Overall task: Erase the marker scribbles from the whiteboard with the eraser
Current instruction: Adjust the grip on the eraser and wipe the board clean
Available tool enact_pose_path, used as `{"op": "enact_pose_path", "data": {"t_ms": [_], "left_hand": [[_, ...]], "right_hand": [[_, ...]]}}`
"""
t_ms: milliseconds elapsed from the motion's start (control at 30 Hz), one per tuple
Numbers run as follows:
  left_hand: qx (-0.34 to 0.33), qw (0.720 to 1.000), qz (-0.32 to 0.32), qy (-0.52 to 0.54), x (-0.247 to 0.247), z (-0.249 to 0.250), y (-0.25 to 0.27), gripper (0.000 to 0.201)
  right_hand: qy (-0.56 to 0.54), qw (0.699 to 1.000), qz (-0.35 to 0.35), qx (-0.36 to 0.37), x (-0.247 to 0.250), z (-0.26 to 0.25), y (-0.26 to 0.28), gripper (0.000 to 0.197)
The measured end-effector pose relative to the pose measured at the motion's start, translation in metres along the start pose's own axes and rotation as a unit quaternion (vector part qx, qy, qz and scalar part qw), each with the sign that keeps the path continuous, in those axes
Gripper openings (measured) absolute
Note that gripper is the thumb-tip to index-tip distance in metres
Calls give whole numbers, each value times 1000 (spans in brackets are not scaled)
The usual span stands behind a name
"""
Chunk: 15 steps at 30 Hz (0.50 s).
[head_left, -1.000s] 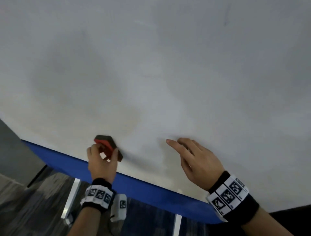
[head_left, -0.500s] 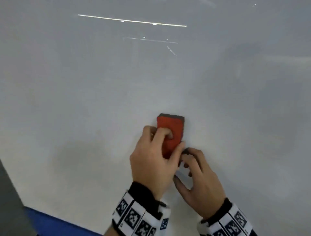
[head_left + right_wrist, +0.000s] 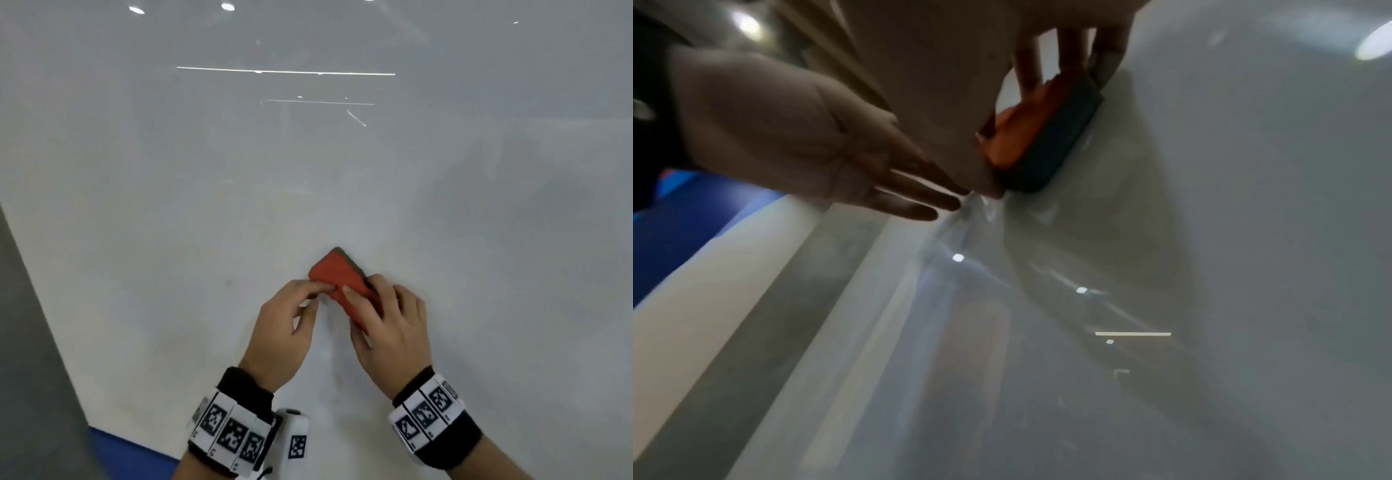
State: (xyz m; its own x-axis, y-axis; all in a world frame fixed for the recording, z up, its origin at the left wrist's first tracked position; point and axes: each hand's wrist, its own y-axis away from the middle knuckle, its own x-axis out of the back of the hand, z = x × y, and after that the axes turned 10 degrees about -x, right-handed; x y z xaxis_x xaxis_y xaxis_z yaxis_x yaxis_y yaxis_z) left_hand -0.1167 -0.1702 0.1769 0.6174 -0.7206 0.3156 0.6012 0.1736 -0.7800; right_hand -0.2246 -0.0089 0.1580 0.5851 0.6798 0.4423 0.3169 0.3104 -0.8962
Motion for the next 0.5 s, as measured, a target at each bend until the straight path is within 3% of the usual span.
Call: {"op": "enact_pose_path", "data": {"t_ms": [67,167,233,300,367,433,500], "left_hand": [[25,997,45,-48,12,-19,15,30],[155,977,113,-89,29,-58,40,37],[252,956,113,-102,29,-80,54,46],[307,942,112,-76,19,-88,62,57],[314,939,132,-56,6,-89,66,59],[307,938,150,-57,1,-94,68,62],[302,942,137,-54,6,-100,69,79]], "right_hand": [[29,995,-58,73,8,10,12,56],[35,989,-60,127,38,38,-21,51],[20,998,-6,51,57,51,-63,43],[-10,999,40,-25,58,48,-74,39],[-12,1000,19,12,37,37,-40,42],[23,991,-55,120,19,28,3,45],[23,985,-92,142,26,35,-6,43]]}}
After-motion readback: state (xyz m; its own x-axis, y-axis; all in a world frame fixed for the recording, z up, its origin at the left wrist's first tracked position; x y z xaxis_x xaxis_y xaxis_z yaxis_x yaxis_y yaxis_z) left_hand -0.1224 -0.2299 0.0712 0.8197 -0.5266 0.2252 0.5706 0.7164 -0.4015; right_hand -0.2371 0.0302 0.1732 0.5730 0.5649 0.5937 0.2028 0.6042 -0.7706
